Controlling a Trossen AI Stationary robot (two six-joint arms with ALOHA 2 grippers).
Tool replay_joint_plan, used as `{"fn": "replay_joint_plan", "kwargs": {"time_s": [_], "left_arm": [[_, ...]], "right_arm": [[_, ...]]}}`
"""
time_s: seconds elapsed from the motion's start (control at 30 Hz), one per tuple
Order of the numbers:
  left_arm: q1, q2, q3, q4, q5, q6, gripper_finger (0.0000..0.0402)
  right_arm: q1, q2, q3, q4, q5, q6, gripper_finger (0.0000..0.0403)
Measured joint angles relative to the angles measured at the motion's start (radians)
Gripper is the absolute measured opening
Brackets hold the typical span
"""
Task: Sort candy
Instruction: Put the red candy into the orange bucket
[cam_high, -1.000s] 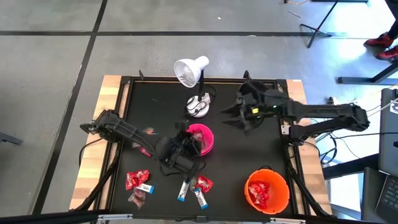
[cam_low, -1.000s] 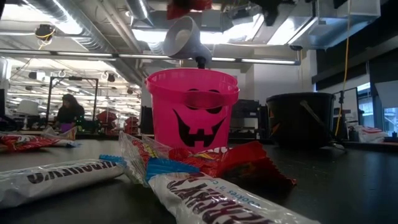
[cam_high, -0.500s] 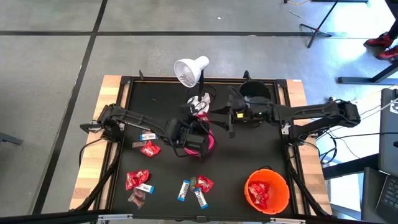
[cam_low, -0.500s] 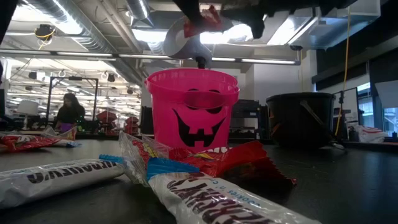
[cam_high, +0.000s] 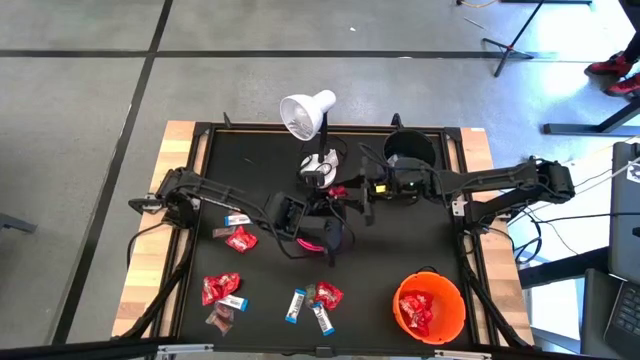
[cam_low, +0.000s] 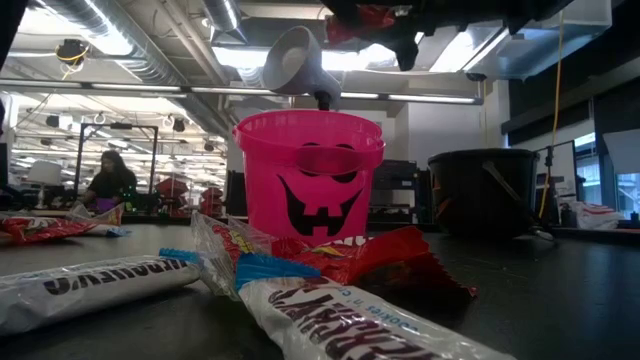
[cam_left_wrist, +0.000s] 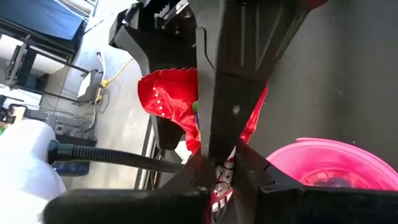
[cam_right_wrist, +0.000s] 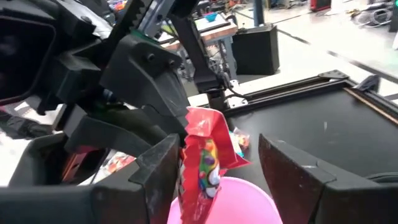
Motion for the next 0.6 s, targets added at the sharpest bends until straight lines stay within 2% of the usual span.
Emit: {"fn": "replay_joint_plan", "kwargs": {"time_s": [0.13, 0.27, 0.43, 0.6], "left_arm": [[-0.001, 0.000, 0.000, 0.007, 0.004, 0.000, 0.0020], [0.000, 0.000, 0.000, 0.010, 0.006, -0.001, 0.0020], [-0.001, 0.000, 0.000, 0.004, 0.006, 0.000, 0.0024], [-0.009, 0.000, 0.000, -0.020, 0.022, 0.000, 0.0065]], "right_arm": [[0.000, 0.000, 0.000, -0.002, -0.039, 0.000, 0.0187], [0.000, 0.000, 0.000, -0.002, -0.083, 0.000, 0.0119], [-0.001, 0.000, 0.001, -0.004, -0.089, -0.004, 0.0033], [-0.001, 0.002, 0.001, -0.005, -0.103, -0.004, 0.0022]]}}
